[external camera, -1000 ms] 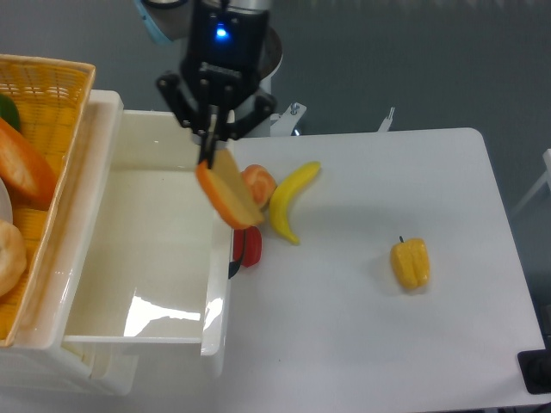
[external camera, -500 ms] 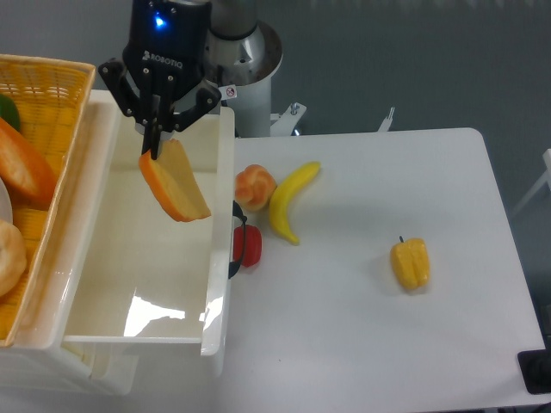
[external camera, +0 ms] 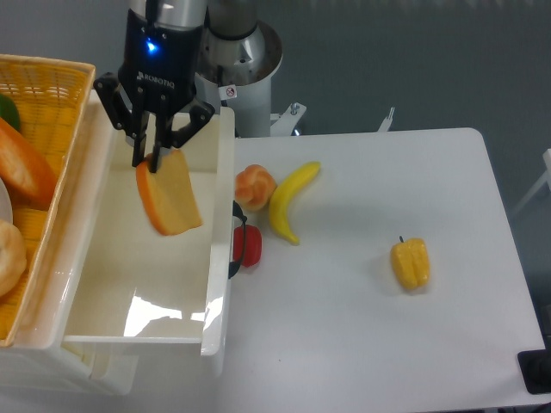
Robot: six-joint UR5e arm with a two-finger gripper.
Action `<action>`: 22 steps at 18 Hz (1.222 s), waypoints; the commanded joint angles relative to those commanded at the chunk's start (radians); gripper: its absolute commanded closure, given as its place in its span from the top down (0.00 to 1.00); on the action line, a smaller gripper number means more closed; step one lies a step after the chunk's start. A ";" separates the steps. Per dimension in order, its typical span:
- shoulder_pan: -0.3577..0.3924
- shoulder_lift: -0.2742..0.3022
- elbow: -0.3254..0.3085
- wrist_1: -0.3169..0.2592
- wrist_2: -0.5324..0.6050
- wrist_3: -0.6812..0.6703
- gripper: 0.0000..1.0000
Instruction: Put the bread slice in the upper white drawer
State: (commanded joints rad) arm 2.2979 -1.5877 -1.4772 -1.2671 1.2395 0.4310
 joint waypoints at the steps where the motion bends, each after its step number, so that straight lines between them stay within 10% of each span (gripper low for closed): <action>1: 0.000 0.000 -0.003 0.003 0.002 0.000 1.00; 8: 0.014 -0.009 0.001 0.020 0.110 -0.002 1.00; 22: 0.343 -0.089 -0.028 0.035 0.324 0.241 1.00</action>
State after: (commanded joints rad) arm 2.6413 -1.6765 -1.5048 -1.2318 1.5631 0.6716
